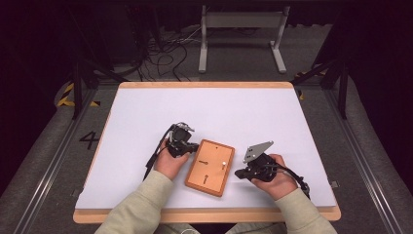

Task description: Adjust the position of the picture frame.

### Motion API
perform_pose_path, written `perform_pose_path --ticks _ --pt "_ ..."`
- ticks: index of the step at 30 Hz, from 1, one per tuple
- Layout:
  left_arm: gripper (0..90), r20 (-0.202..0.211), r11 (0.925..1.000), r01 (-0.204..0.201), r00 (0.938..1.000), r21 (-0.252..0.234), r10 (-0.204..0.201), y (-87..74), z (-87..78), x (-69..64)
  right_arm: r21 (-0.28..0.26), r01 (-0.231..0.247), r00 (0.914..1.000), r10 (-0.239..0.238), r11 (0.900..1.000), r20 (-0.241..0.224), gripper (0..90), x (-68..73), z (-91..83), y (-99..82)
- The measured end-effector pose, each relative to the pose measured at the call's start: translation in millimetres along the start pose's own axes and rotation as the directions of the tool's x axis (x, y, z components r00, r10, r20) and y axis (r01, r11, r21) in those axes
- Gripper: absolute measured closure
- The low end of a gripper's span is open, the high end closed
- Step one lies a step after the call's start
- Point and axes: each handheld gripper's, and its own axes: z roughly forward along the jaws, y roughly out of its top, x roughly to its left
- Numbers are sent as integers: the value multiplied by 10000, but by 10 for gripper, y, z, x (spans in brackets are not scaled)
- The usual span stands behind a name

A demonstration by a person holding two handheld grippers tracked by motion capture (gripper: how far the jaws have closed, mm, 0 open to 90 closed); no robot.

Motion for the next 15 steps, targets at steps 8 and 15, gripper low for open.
perform_pose_path --ticks 8,15 --pt "833 258 9970 418 9989 -648 -402 -121 -255 120 821 864 9936 -799 9929 -793 900 158 113 85" --pt "809 215 9920 470 9988 -1171 -448 -241 -493 172 1409 1557 9791 -1338 9777 -1534 900 279 299 192"
